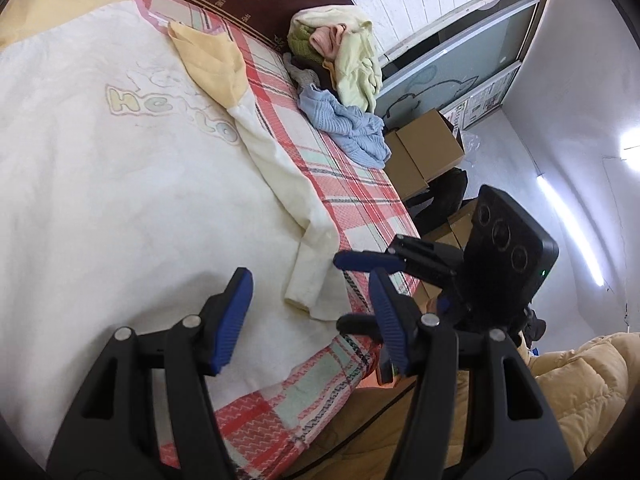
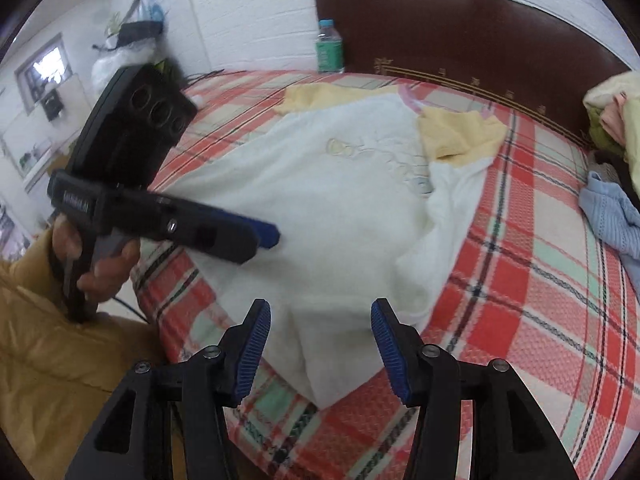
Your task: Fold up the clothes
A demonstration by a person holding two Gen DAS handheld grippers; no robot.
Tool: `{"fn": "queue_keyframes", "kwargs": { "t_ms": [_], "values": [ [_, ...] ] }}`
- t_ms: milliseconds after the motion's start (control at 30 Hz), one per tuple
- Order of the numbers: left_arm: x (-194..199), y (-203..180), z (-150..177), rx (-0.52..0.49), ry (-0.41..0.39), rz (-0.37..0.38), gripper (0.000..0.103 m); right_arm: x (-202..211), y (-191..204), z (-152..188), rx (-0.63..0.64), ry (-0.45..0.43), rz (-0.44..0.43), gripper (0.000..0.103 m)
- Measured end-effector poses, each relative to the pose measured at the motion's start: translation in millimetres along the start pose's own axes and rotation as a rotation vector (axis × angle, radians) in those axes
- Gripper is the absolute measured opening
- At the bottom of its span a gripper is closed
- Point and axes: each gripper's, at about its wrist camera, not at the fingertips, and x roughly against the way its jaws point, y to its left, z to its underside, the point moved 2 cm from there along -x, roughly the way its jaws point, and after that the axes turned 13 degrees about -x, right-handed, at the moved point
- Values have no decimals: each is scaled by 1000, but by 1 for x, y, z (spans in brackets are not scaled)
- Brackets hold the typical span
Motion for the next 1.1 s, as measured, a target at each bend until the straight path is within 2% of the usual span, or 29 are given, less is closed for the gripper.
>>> {"fn": "queue_keyframes", "kwargs": {
  "t_ms": [100,200,267,367,433,500,600,733,933,1000,1033,1100],
  "values": [
    [4,1,3,10,-8,-13,61,-16,6,5,47,15,72,53],
    [3,0,6,15,-6,-17,66,-27,3,7,37,11,124,41],
    [3,-2,8,14,-4,-18,66,-28,-1,6,3,-12,130,9],
    [5,-4,8,6,-3,-19,66,-7,-12,-3,-96,-75,62,6],
    [7,-5,6,3,-9,-15,66,17,-16,-7,-155,-136,-57,6],
    [10,-4,4,10,-20,1,66,38,-9,-7,-124,-188,-111,6],
    [9,-1,1,14,-19,3,66,38,6,0,-52,-160,-118,6],
    [6,2,-4,21,-16,6,66,8,16,20,10,-38,-84,7],
    [-16,-7,-20,-31,33,-7,66,5,19,28,33,-25,-125,9],
    [-27,-12,-31,-73,58,-39,67,12,22,30,44,-31,-159,12],
    [-34,-14,-37,-99,73,-63,67,13,22,30,46,-36,-161,17],
    [-53,-16,-51,-149,120,-140,67,13,20,31,39,-37,-171,18]
  ]
}}
